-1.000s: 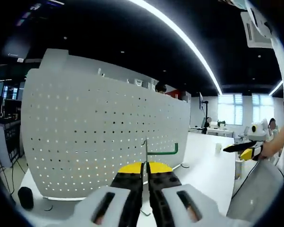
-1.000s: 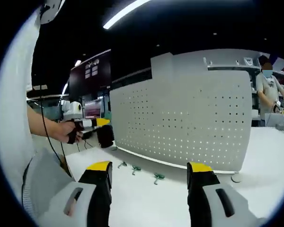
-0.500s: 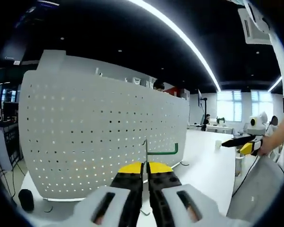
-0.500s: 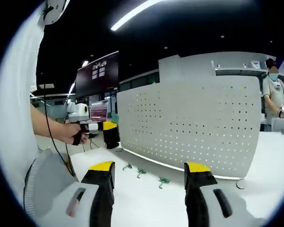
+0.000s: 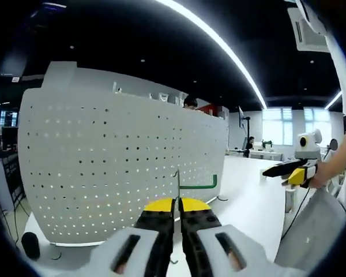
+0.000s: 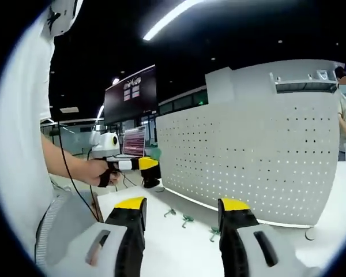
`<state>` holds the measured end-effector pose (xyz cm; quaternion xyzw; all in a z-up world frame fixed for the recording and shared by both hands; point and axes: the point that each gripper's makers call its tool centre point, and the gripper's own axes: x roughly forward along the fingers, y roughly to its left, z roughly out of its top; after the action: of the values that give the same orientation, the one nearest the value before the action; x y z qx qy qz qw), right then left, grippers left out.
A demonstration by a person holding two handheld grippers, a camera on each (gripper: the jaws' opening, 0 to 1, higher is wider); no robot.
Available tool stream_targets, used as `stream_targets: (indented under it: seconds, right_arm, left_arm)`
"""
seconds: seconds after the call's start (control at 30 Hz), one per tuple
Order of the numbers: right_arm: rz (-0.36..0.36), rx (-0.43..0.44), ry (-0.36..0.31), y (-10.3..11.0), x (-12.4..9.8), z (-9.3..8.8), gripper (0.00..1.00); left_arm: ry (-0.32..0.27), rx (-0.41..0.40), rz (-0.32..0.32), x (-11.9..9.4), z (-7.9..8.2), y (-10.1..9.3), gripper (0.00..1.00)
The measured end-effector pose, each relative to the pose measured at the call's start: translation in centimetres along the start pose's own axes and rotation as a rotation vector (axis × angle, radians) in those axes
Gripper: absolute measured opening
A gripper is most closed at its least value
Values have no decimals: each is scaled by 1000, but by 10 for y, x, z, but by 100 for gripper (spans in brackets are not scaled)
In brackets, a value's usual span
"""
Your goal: Insert the hook assembly into the mounting plate slot until the hook locks in place.
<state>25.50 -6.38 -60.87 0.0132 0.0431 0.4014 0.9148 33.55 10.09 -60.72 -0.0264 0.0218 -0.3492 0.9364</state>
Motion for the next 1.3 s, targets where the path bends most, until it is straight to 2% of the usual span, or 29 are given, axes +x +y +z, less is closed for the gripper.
stream_targets:
  seconds: [0.23,0.37,0.63,0.93,1.3]
  right_arm:
    - [12,3,-11,4,11,5,46]
    - [18,-12,1,6,17,5,45]
    - [33,-1,-30,9,29,15,40]
    - [56,-10,-67,18,43,27,27]
    - [77,-11,-97,25,53,40,26]
  left_arm:
    - [-5,-11,-21,9,1,-15,2]
    - [-24,-35,-33,13,10,-24,2]
    - [-31,-35,-51,19,14,-38,2]
    - [-27,-30,-62,24,12,-51,2]
    - [-29,-36,-68,21,11,-65,2]
